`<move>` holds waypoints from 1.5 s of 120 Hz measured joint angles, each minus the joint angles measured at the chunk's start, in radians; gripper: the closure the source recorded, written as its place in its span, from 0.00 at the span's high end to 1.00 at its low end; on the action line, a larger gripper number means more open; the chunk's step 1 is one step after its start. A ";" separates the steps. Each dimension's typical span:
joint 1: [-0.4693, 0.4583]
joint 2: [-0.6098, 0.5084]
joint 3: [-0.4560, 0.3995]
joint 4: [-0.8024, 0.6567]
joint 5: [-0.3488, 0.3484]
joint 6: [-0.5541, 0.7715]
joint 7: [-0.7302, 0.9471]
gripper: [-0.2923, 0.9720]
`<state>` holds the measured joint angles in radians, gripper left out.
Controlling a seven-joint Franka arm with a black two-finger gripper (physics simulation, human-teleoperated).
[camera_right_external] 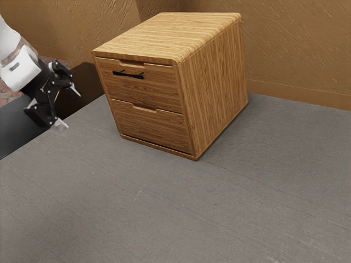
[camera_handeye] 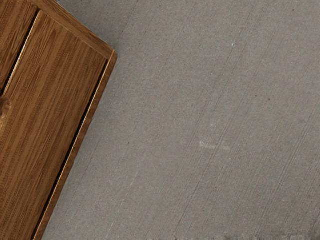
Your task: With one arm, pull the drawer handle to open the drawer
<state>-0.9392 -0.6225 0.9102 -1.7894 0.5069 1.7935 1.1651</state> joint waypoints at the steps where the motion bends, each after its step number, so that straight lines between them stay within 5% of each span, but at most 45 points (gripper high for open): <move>1: -0.003 0.001 0.003 0.001 0.004 0.002 0.008 0.77; 53: -0.038 0.097 0.077 0.020 -0.017 0.193 0.155 0.77; 119: -0.664 0.101 0.683 0.309 0.009 0.250 0.204 0.77; 180: -0.692 0.103 0.710 0.308 0.008 0.313 0.225 0.77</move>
<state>-1.6309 -0.5197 1.6198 -1.4817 0.5153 2.1062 1.3899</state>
